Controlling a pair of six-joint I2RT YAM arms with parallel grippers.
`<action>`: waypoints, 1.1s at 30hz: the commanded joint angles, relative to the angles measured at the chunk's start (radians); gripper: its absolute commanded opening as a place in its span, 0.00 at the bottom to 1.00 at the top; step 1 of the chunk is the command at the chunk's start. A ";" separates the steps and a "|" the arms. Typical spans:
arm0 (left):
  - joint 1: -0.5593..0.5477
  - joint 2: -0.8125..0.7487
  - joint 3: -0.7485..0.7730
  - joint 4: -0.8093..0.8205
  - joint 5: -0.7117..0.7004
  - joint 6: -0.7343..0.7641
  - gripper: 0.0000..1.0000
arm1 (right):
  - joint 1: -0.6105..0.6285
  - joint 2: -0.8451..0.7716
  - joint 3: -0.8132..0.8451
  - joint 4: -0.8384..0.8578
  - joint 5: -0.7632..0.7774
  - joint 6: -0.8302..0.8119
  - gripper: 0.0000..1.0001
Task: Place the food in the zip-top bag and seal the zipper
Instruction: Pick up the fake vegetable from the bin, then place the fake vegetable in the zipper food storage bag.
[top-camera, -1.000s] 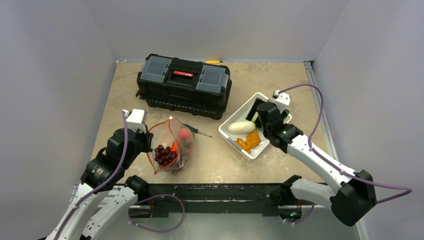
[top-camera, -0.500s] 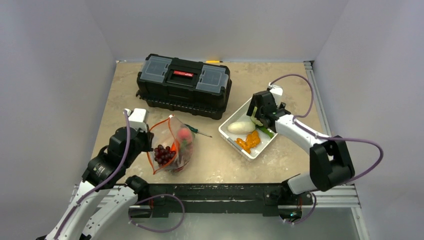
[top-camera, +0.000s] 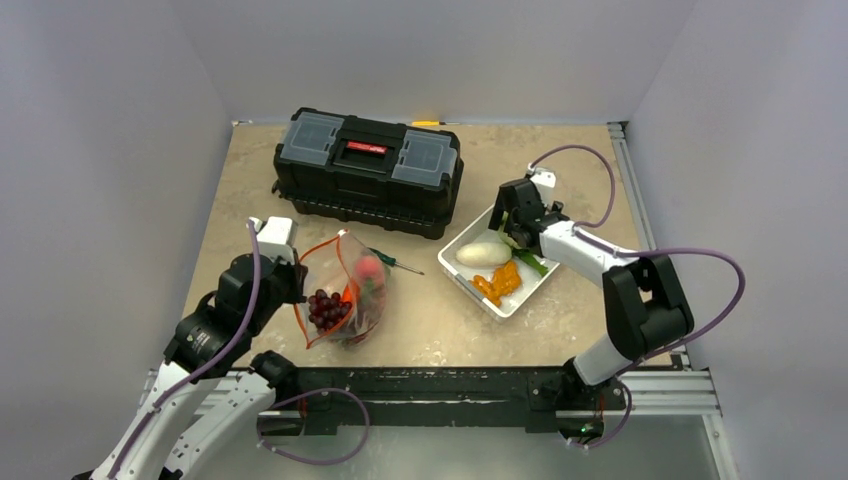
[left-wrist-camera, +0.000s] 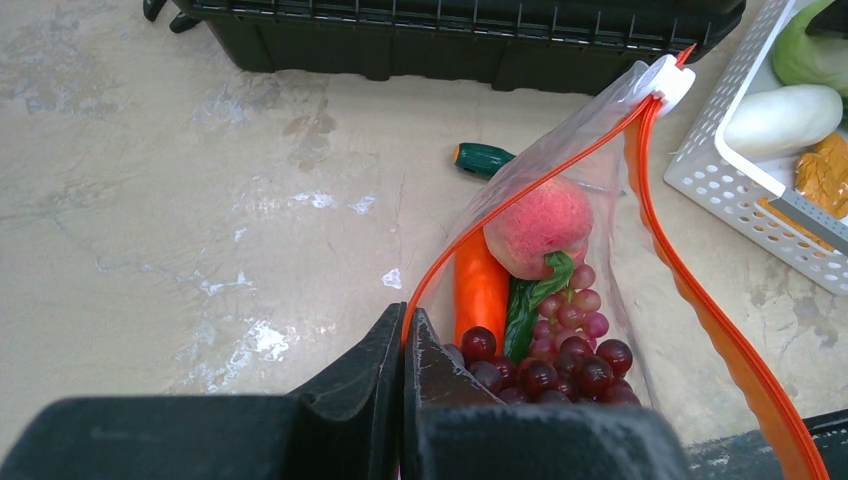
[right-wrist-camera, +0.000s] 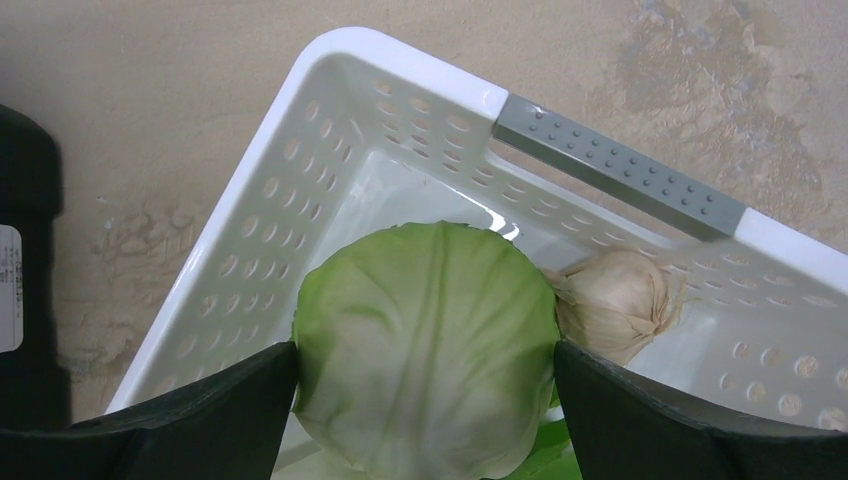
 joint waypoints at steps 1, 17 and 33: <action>-0.001 -0.001 0.016 0.034 -0.005 0.021 0.00 | -0.004 0.019 0.014 -0.006 0.023 -0.030 0.91; -0.003 0.002 0.017 0.031 0.002 0.021 0.00 | -0.003 -0.307 -0.085 0.054 -0.042 -0.116 0.06; -0.002 0.004 0.017 0.035 0.002 0.022 0.00 | 0.193 -0.609 -0.110 0.534 -1.093 0.010 0.00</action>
